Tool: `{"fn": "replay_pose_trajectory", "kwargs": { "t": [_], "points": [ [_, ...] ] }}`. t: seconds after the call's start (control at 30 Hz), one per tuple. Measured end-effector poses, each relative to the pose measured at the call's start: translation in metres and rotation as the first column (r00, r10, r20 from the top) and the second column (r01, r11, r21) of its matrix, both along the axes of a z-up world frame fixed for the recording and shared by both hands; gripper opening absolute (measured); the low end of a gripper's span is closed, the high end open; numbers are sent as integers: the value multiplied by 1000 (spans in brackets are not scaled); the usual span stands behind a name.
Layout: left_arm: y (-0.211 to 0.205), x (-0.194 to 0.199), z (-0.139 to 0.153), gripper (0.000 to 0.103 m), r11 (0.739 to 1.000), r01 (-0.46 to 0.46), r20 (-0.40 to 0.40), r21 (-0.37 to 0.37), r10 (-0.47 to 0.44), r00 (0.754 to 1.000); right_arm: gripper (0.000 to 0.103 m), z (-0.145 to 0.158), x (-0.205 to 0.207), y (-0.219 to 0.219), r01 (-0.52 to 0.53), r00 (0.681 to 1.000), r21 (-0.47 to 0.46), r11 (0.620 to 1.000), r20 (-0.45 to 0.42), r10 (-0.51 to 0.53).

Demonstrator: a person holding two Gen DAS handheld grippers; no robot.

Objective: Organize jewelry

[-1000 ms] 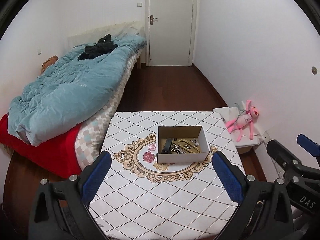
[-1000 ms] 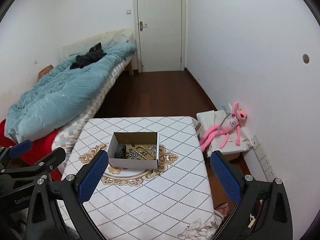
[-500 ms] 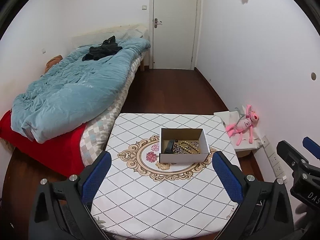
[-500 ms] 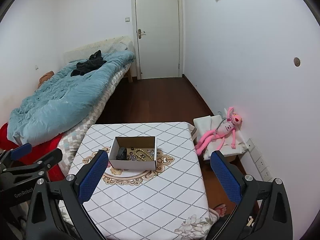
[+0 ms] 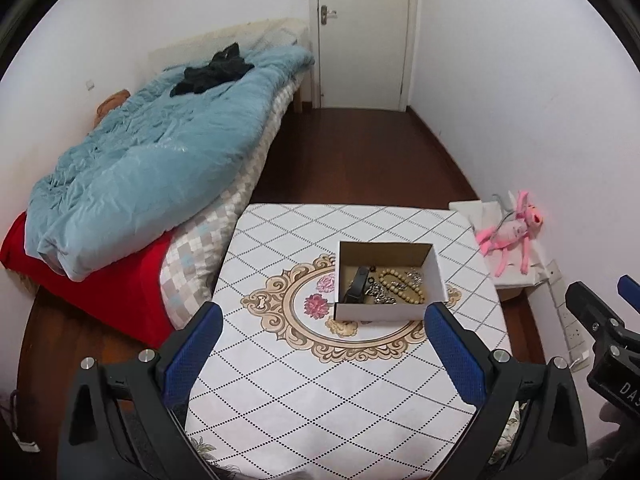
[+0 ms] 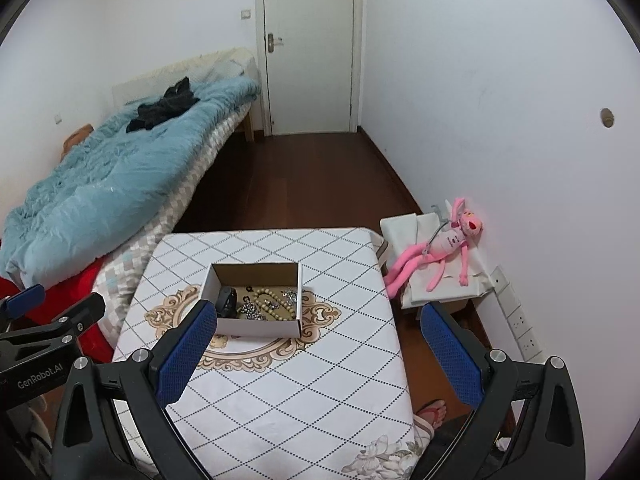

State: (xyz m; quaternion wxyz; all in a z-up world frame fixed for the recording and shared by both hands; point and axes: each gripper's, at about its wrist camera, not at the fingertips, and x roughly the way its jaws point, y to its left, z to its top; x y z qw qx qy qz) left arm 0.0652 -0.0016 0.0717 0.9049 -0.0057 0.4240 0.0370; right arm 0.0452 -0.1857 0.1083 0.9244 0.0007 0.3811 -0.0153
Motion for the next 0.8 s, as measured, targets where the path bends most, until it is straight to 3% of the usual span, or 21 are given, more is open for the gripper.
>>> {"fn": "replay_pose_trajectory", "kwargs": {
  "t": [0.4,0.8],
  "points": [
    [0,42,-31,103,1000,-15,-95,20,17,995,103,-38,61,11,-11,993,1,1000,-117,11],
    [1,56,-43,103,1000,-16,-148,17,18,989,103,-59,81,17,-21,983,-23,1000,-183,16]
  ]
}}
